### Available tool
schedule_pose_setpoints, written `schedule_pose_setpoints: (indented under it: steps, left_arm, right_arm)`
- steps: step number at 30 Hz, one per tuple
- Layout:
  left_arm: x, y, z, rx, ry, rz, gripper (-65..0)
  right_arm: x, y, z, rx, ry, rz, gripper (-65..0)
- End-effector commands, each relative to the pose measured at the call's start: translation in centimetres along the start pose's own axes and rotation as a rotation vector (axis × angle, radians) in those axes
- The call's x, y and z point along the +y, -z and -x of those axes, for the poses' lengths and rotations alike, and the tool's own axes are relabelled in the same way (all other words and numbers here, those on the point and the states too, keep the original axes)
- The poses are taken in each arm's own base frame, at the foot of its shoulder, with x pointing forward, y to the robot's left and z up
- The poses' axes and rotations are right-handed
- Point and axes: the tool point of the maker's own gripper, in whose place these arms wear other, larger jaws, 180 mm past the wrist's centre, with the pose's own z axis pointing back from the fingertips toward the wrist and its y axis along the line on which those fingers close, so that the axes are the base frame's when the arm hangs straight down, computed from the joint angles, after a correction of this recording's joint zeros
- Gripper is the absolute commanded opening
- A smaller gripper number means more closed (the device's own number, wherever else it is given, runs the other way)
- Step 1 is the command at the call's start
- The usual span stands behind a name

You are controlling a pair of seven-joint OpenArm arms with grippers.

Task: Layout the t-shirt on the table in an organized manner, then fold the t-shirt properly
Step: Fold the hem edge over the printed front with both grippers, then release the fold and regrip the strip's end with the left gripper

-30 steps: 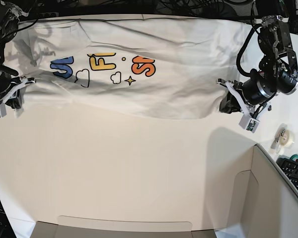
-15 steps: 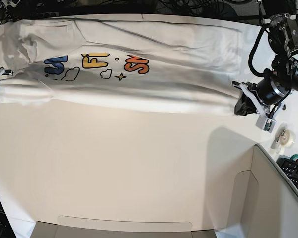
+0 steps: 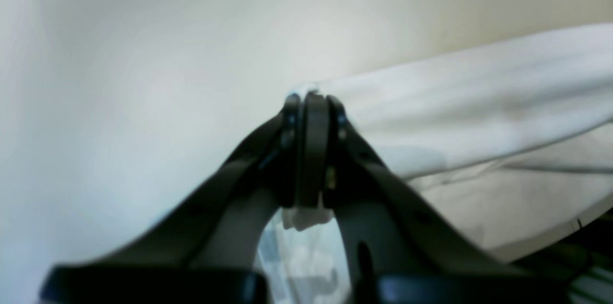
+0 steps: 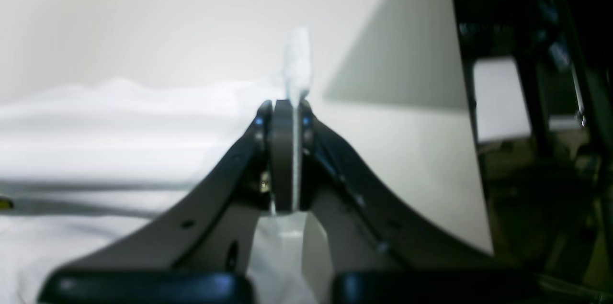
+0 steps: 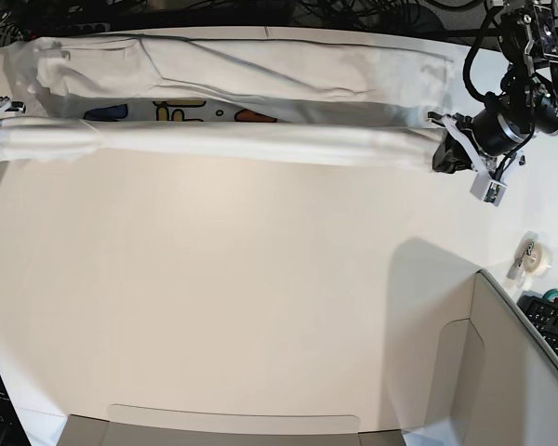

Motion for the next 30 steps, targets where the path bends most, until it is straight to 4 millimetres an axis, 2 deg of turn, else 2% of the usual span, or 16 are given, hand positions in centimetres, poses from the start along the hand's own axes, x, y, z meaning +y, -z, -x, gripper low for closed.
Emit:
schedule_pose_setpoints:
  steps: [1,9,13,16,19,21,22,27,28,30]
  left_arm:
    - [0.5,-0.5,-0.3,-0.012,0.019,-0.023,-65.0]
    - [0.1,-0.4,1.9,0.047,0.005,-0.012,-65.0]
    - [0.1,-0.3,2.5,0.064,0.000,-0.011,-65.0]
    - [0.3,-0.3,2.7,0.073,0.005,-0.024,-64.9]
    - [1.1,-0.5,3.9,0.112,0.020,-0.069,-64.8]
    - [1.5,-0.5,4.1,0.123,0.032,-0.095,-62.9]
    - [1.6,-0.5,4.4,0.133,0.034,-0.106,-60.0]
    - [1.5,-0.7,5.8,0.169,0.027,-0.103,-39.8]
    - [1.5,-0.7,5.8,0.168,0.025,-0.102,-37.6]
    - [1.5,-0.7,5.7,0.163,0.026,-0.102,-38.2]
  right_arm:
    - [-1.0,-0.7,-0.6,-0.018,-0.023,0.034,-65.0]
    - [0.3,-1.3,4.7,0.101,0.053,0.017,-65.0]
    - [1.3,-1.0,6.3,0.130,0.096,0.005,-65.0]
    - [1.1,-0.7,7.2,0.162,0.105,0.039,-65.0]
    - [0.6,-0.5,7.5,0.182,0.098,0.077,-65.0]
    - [0.6,-0.4,7.6,0.188,0.093,0.081,-60.8]
    - [0.9,-0.3,7.6,0.192,0.086,0.074,-56.8]
    - [1.8,0.2,7.3,0.193,0.066,0.045,-40.4]
    - [1.8,0.2,7.3,0.193,0.066,0.045,-38.4]
    - [1.6,0.1,7.2,0.187,0.070,0.049,-36.7]
